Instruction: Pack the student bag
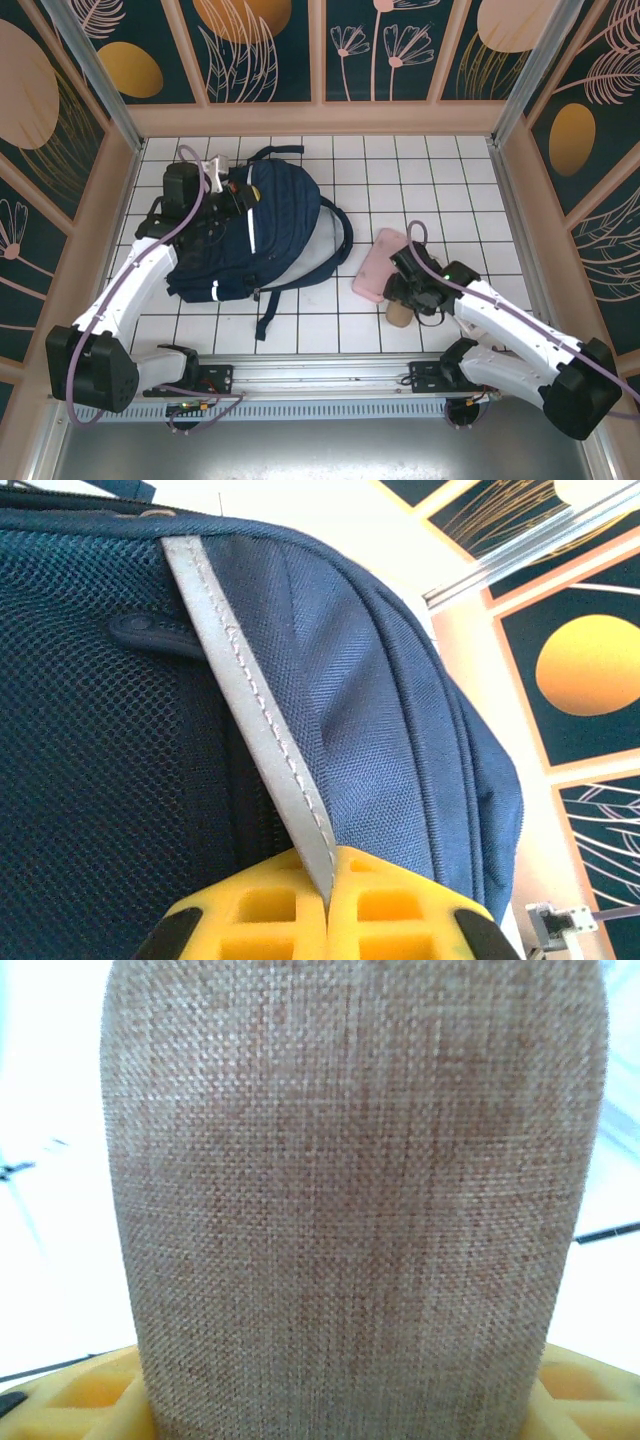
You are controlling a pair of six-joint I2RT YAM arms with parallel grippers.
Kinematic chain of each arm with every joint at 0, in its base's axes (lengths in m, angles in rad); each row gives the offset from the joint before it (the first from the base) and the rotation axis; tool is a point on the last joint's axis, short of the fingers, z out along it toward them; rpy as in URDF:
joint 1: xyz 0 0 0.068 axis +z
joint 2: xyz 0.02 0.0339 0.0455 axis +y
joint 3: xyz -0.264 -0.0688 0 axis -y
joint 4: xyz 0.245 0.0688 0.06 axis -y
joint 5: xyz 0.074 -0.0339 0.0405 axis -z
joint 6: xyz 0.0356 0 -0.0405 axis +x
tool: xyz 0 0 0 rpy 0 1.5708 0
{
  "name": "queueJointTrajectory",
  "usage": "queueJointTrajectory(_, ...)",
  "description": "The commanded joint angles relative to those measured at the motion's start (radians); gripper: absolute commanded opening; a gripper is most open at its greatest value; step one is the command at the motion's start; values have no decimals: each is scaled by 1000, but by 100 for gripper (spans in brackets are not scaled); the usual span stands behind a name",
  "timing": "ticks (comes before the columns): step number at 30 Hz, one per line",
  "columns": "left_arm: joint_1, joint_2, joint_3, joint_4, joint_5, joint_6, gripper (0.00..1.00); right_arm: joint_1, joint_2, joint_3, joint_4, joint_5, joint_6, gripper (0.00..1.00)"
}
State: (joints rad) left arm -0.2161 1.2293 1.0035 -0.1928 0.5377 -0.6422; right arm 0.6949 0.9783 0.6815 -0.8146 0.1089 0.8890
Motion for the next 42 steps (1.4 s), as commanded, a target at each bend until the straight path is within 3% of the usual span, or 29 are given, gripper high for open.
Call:
queueJointTrajectory(1,2,-20,116,-19,78,64,0,-5,-5,87,72,58,-53,54)
queueJointTrajectory(8,1,16,301,-139,151,129,0,-51,220,227,464,-111,-143,53)
queueJointTrajectory(14,1,31,362,-124,232,92,0,-52,466,415,627,-299,-224,54)
queueJointTrajectory(24,1,48,403,-61,300,15,0,-31,652,426,983,-616,-89,54)
queueJointTrajectory(36,3,68,382,-8,302,-25,0,92,990,633,1284,-787,150,56)
queueJointTrajectory(42,5,70,378,0,308,-37,0,173,1145,789,1345,-730,179,61)
